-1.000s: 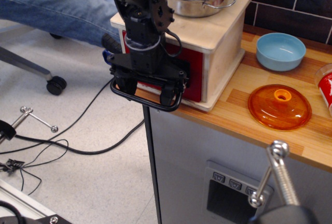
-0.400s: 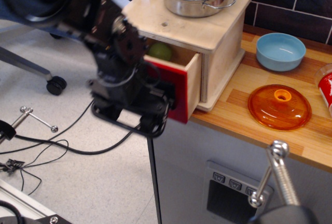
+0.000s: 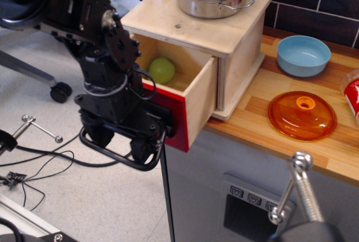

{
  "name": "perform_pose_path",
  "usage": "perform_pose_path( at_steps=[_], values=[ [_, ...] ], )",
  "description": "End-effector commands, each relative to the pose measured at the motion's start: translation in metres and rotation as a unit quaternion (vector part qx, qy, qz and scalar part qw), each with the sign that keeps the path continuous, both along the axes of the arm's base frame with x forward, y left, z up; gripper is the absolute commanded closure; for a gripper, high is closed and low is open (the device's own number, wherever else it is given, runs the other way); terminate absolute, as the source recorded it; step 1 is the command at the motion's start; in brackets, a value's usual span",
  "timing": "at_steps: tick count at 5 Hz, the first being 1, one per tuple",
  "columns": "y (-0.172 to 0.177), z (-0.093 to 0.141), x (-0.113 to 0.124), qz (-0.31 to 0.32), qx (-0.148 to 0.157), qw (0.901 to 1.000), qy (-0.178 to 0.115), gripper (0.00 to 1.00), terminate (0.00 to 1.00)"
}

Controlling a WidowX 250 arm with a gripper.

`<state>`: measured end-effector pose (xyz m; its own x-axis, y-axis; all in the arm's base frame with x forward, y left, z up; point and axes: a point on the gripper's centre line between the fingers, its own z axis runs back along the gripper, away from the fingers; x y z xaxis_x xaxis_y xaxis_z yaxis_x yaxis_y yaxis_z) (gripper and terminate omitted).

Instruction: Open drawer of box

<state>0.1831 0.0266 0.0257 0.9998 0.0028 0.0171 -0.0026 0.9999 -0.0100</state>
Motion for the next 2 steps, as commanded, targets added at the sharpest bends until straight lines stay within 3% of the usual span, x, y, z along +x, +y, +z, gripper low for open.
perform_pose_path(
  at_steps=[1, 2],
  values=[
    [-0.0036, 0.0146, -0.0253, -0.032, -0.018, 0.9984, 0.042, 0.0, 0.0],
    [-0.0106, 0.01, -0.022, -0.008, -0.031, 0.9992, 0.023, 0.0, 1.0]
  ],
)
